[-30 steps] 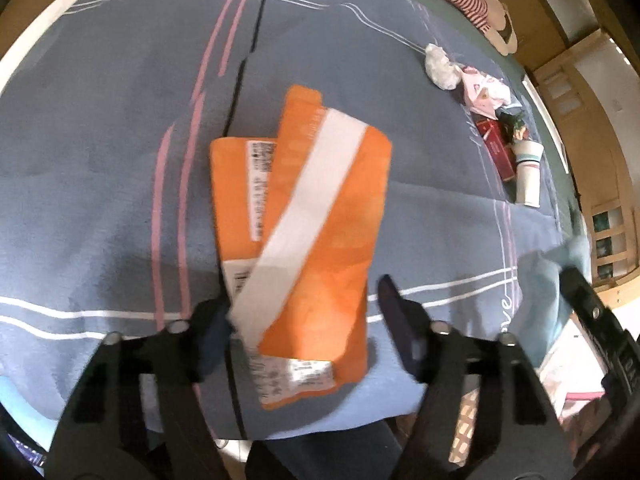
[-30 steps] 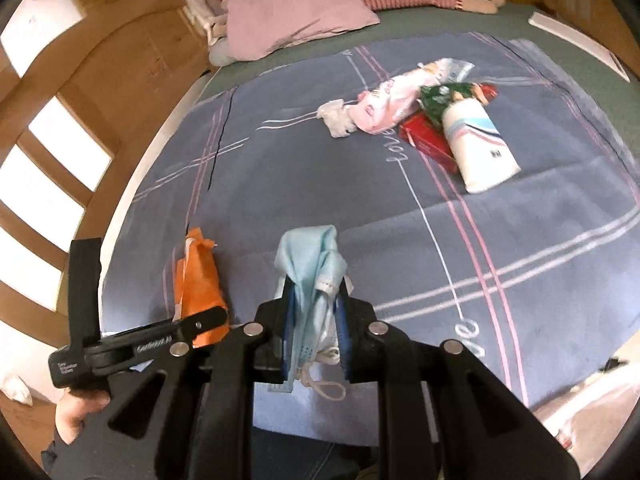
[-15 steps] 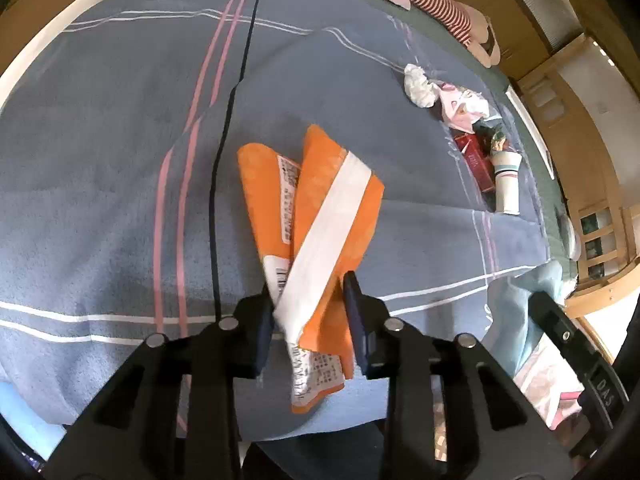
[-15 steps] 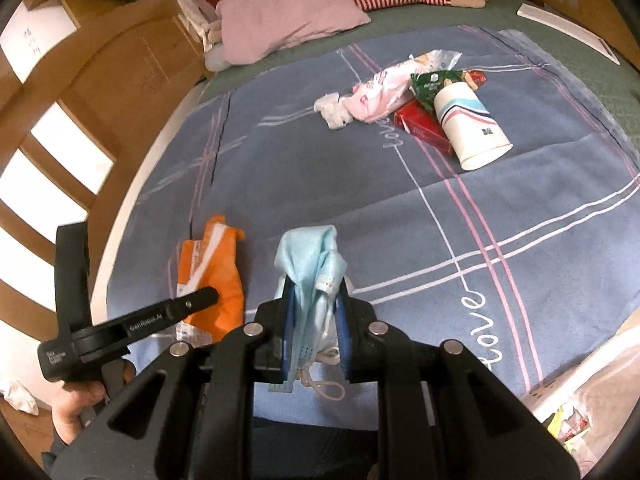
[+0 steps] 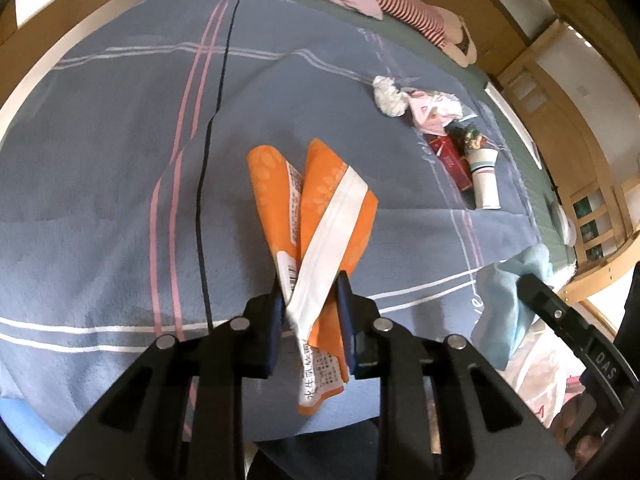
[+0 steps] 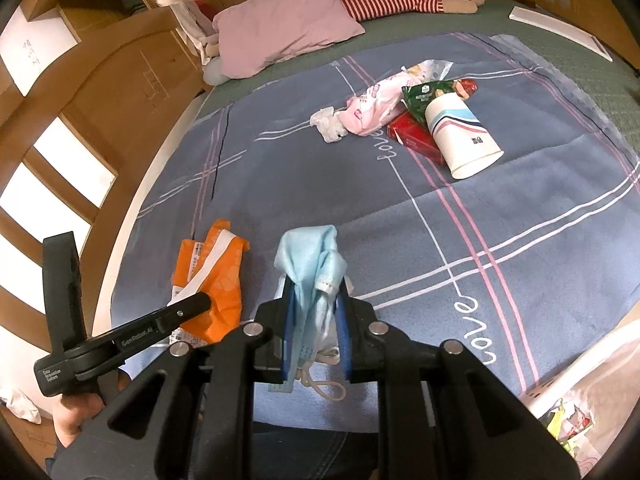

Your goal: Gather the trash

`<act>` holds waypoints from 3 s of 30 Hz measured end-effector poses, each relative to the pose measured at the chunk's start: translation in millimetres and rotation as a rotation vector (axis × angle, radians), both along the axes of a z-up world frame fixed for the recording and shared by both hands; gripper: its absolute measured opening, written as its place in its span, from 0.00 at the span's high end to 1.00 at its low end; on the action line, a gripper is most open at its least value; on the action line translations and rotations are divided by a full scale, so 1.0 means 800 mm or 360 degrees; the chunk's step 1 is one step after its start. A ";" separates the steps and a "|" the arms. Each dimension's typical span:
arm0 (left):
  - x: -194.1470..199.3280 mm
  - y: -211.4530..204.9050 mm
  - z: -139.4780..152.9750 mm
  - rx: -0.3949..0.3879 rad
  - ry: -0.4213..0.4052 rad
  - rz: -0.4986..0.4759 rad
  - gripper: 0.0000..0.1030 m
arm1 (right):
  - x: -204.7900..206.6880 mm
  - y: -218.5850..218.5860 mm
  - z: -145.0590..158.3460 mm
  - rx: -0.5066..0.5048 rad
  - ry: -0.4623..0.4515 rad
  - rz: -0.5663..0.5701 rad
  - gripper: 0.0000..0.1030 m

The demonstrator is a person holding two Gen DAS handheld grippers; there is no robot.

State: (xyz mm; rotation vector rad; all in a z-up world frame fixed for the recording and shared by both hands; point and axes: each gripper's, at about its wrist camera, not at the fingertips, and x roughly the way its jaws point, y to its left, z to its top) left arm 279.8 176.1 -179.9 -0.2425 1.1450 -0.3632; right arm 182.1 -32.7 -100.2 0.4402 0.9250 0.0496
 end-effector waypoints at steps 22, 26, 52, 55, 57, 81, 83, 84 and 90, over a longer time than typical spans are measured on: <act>-0.012 -0.008 0.021 -0.0020 -0.0119 -0.0065 0.76 | -0.001 0.008 -0.017 0.0053 0.0059 0.0032 0.81; -0.013 -0.008 0.028 -0.0072 -0.0142 -0.0101 0.76 | -0.003 -0.003 -0.006 0.0086 0.0015 0.0015 0.81; -0.117 -0.158 0.072 -0.0561 -0.0178 -0.0805 0.76 | -0.231 -0.222 0.037 -0.0034 0.0233 -0.0089 0.34; -0.149 -0.195 0.065 -0.0597 -0.0134 -0.0970 0.76 | -0.251 -0.257 0.055 0.0042 0.0098 -0.0279 0.31; -0.176 -0.219 0.061 -0.0642 -0.0100 -0.1118 0.76 | -0.259 -0.274 0.068 0.0053 0.0031 -0.0383 0.29; -0.077 -0.017 0.045 -0.0333 -0.0206 0.0400 0.04 | -0.077 -0.216 0.040 -0.0003 0.0063 -0.0201 0.21; -0.067 0.003 0.026 -0.0389 -0.0092 0.0532 0.04 | -0.043 -0.201 0.029 0.0036 0.0080 -0.0152 0.21; -0.063 0.006 0.018 -0.0415 -0.0051 0.0561 0.04 | -0.031 -0.196 0.026 0.0052 0.0084 -0.0139 0.21; -0.065 0.002 -0.007 -0.0430 0.0102 0.0576 0.04 | 0.081 -0.151 -0.005 -0.0133 0.0115 -0.0092 0.20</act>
